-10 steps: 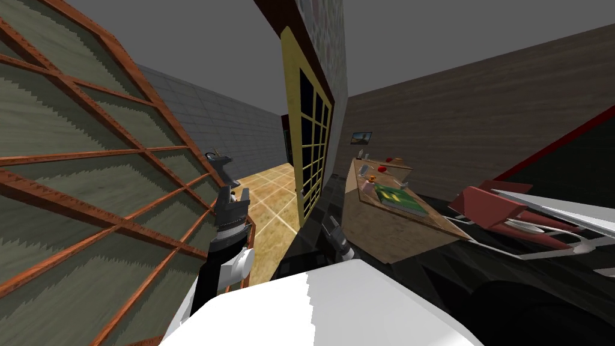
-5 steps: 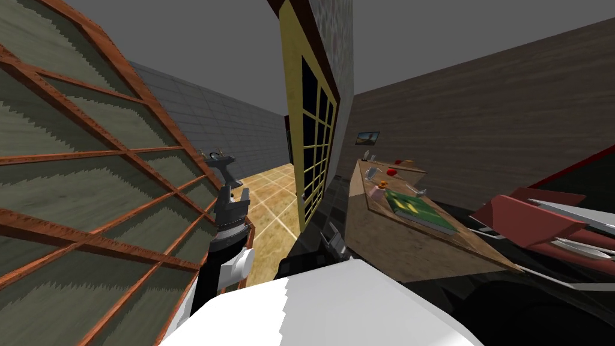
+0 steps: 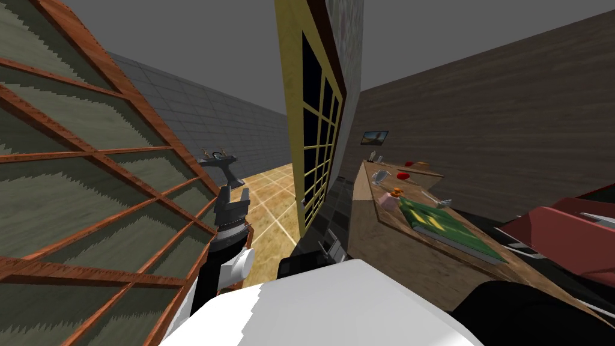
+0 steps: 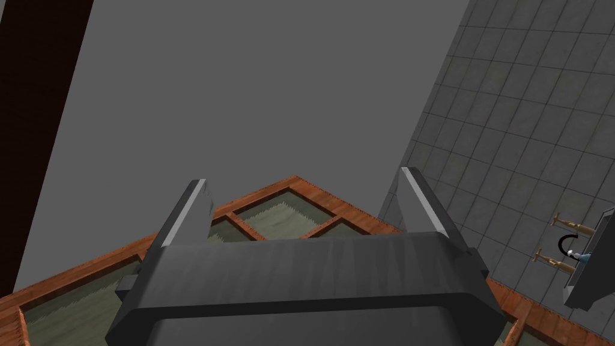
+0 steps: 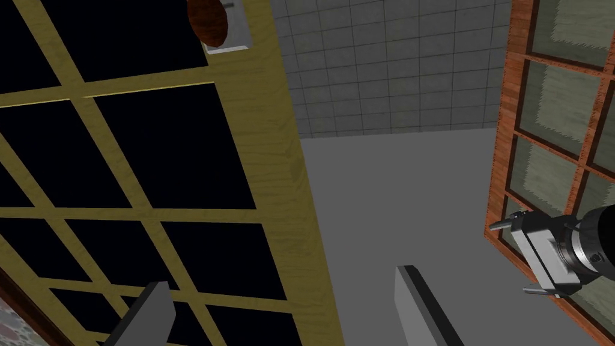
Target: Push the door open
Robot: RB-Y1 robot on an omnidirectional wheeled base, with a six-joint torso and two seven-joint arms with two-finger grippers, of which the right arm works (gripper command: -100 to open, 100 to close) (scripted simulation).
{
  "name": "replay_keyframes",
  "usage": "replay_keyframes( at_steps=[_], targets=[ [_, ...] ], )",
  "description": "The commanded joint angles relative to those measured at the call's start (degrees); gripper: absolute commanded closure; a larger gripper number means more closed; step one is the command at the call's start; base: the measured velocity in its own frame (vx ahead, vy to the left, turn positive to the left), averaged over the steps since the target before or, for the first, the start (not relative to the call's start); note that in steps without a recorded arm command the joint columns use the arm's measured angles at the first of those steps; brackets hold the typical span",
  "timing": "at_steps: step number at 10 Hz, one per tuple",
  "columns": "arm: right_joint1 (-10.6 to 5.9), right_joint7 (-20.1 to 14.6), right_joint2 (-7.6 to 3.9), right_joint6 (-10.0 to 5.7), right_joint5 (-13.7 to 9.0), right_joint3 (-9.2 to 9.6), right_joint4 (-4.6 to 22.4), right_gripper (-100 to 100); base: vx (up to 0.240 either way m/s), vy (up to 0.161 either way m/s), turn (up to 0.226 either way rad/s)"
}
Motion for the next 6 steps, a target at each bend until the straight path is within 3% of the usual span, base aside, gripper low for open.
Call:
replay_keyframes(
  at_steps=[1,6],
  targets=[
    [0.14,2.0,0.26,-1.19,1.2,0.11,2.1,-100,0.160,-0.040,0.093],
    [0.88,5.9,0.73,-3.42,3.7,0.37,6.0,-100,0.133,-0.055,0.062]
  ],
)
